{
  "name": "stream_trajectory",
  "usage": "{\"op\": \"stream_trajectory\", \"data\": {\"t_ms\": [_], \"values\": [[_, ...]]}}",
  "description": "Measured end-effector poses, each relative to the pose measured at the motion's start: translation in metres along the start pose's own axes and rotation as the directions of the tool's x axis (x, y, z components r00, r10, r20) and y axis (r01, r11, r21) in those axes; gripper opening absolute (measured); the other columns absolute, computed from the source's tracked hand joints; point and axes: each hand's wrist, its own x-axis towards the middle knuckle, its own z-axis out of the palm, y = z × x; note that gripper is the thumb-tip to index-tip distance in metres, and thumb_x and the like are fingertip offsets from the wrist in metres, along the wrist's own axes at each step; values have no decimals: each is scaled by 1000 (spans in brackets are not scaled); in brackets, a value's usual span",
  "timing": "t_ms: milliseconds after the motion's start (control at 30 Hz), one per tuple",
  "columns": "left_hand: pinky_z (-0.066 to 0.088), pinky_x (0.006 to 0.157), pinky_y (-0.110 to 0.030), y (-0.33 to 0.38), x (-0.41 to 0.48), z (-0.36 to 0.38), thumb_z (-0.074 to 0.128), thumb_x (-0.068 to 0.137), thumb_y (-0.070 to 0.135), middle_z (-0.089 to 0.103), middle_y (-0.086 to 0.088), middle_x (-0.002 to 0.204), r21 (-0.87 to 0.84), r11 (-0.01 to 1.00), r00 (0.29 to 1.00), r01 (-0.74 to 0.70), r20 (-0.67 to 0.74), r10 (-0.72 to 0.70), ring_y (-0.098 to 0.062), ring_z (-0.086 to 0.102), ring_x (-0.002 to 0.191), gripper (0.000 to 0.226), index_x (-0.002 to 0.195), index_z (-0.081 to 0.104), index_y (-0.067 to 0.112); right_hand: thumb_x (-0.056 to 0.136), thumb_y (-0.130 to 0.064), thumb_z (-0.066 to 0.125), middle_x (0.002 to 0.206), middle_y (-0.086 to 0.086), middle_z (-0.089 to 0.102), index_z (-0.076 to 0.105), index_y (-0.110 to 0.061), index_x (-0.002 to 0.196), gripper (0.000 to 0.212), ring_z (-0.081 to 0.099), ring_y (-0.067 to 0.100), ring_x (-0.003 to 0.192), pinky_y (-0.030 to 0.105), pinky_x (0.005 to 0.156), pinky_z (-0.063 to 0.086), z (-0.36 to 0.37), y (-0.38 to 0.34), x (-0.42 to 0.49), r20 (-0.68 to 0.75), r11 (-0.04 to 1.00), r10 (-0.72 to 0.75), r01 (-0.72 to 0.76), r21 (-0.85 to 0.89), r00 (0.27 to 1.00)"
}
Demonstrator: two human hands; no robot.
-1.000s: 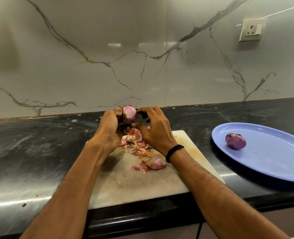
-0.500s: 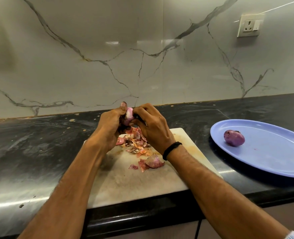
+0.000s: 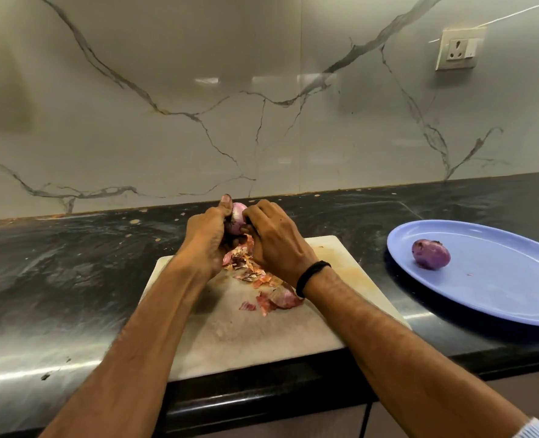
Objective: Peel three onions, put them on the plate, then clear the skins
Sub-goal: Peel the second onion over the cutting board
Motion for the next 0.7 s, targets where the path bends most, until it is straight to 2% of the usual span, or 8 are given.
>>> {"op": "stream_trajectory", "data": {"t_ms": [100,200,333,400,500,600,700], "values": [[60,73,-36,-1,-1,2,59,100,38,69,-13,91,-45,999,999,-4,-54,1,-23,67,75,30,95,64,9,82,-7,51,86,16,59,60,2,94,18,41,15,74,22,66,39,0,-2,1,9,1000,-16,16,19,1000],[58,73,-33,-1,-2,4,53,103,39,67,-13,93,-89,996,994,-17,-109,7,-21,65,75,31,96,59,9,79,3,61,86,14,58,59,1,97,18,42,15,73,25,64,44,0,-2,0,81,999,-11,8,36,997],[49,56,-26,8,-1,-5,38,108,35,68,-19,103,-199,978,992,-56,-124,31,-20,60,73,36,113,58,6,79,6,63,85,9,54,58,-3,96,21,42,15,71,24,62,39,0,0,-5,161,999,29,-34,25,987],[46,59,-26,11,-3,-8,35,107,25,68,-21,103,-195,979,994,-66,-98,48,-20,57,71,29,110,59,9,79,4,62,88,9,54,58,-4,96,19,46,17,73,29,61,46,-2,6,-6,124,997,72,-75,20,990],[45,65,-28,11,-10,-6,37,104,18,60,-16,97,-189,980,998,-55,-35,50,-19,52,74,26,106,61,9,79,1,64,101,11,55,60,-4,104,26,52,21,89,32,75,54,-4,10,-5,28,988,142,-144,56,989],[46,61,-27,9,-11,-2,37,104,22,60,-14,93,-147,989,999,-17,46,24,-19,52,73,36,117,65,5,80,-8,68,107,10,55,58,-4,112,34,54,17,95,23,84,51,-7,7,-1,-66,977,168,-157,147,984],[49,65,-29,8,-9,-2,38,106,26,64,-18,100,-145,989,997,3,75,8,-19,56,74,39,121,68,5,83,-13,71,103,10,60,58,-2,109,31,54,12,90,7,82,43,-7,3,0,-114,969,156,-130,212,981]]}}
